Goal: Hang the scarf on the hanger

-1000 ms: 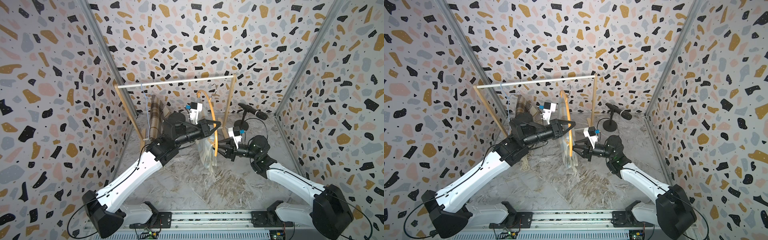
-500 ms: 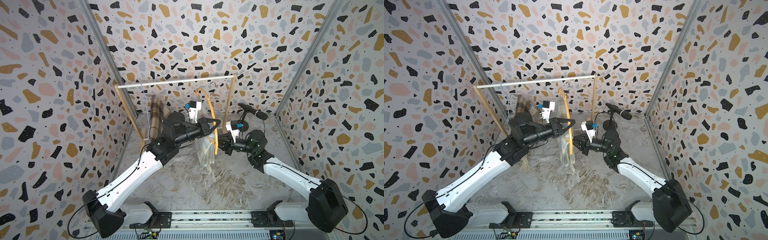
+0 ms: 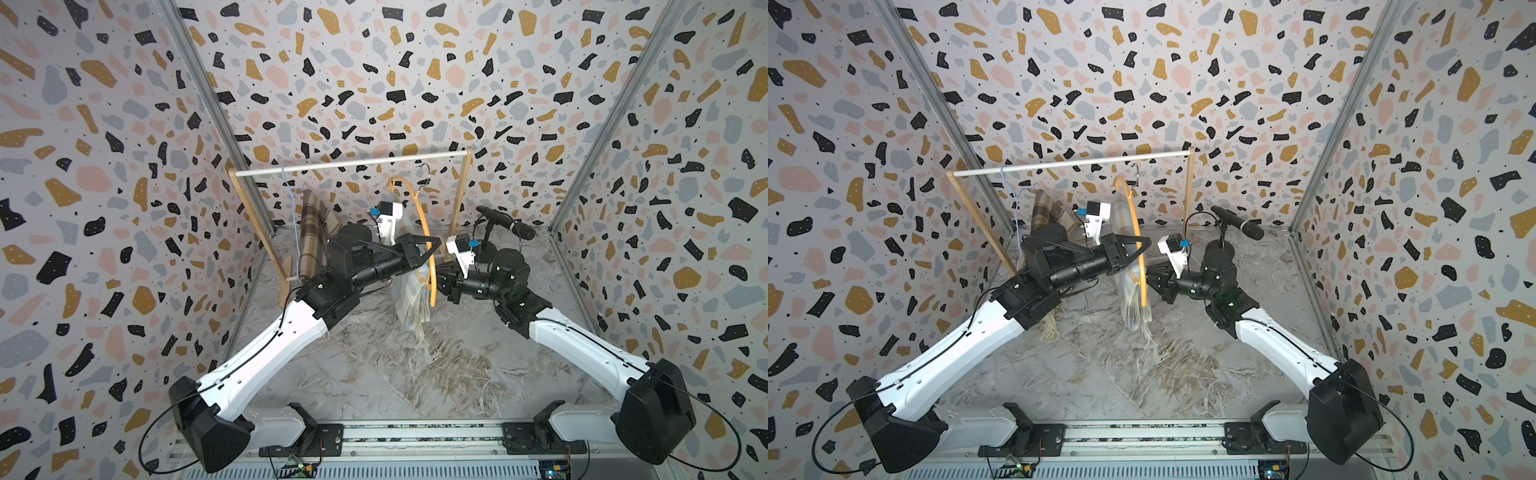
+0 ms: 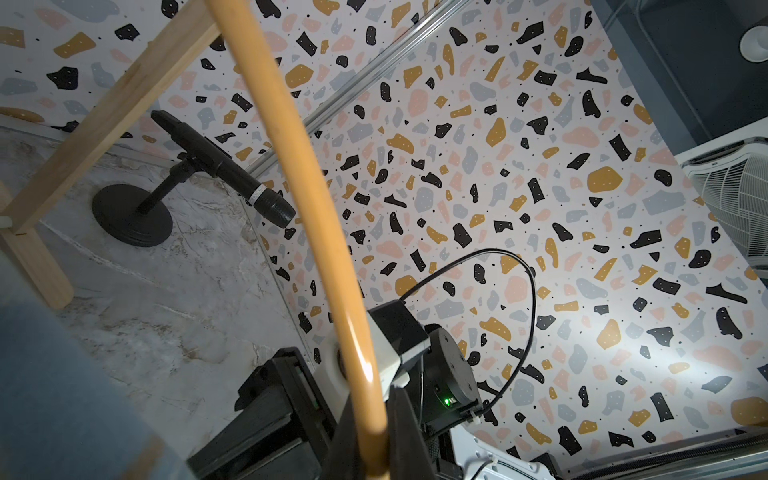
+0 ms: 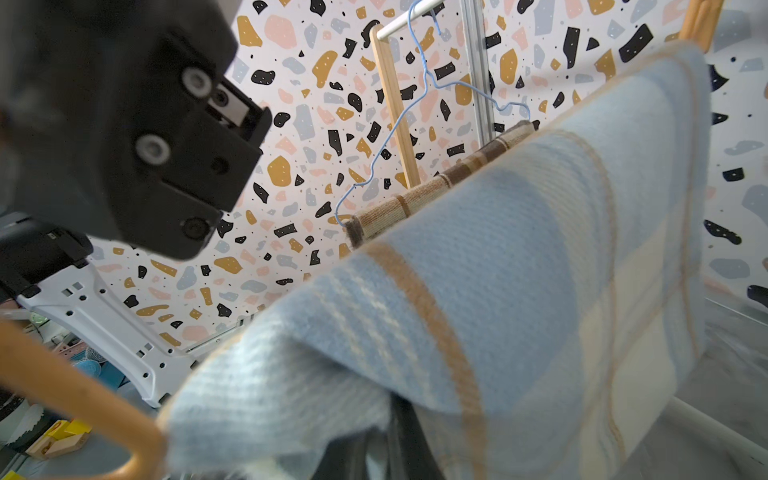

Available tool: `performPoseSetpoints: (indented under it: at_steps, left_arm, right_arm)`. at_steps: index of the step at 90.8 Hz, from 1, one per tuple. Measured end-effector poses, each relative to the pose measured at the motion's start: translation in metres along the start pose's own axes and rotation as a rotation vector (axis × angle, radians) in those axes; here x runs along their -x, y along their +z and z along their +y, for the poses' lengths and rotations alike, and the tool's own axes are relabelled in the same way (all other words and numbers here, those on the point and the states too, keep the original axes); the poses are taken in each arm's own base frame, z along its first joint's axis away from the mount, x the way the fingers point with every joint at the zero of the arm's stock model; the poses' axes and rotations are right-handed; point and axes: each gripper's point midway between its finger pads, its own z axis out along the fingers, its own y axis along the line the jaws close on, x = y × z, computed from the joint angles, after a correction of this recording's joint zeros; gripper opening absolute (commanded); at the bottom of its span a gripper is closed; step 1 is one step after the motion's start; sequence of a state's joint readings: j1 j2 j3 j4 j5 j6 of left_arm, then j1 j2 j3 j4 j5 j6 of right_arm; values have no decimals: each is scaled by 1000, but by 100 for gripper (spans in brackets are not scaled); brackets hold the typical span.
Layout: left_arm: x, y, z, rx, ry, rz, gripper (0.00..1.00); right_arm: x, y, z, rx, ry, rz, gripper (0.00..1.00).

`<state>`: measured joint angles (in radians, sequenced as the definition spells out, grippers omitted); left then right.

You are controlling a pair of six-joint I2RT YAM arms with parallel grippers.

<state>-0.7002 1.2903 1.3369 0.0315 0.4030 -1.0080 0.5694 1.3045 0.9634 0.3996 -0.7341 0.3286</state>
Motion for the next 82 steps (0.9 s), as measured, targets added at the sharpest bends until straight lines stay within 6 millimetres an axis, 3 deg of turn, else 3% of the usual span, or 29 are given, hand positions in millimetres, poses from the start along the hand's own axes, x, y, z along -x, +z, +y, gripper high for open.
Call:
performPoseSetpoints:
  at_steps: [15, 25, 52, 82]
  left_arm:
    - [1, 2, 1, -3, 0, -5, 0]
    - [3, 2, 2, 1, 0, -12, 0]
    - [3, 1, 5, 6, -4, -3, 0]
    - [21, -7, 22, 36, -13, -22, 0]
  right_arm:
    - [3, 2, -3, -12, 10, 13, 13]
    - [1, 5, -6, -18, 11, 22, 19]
    - [-10, -9, -8, -90, -49, 90, 63]
    - [-9, -58, 8, -244, -168, 149, 86]
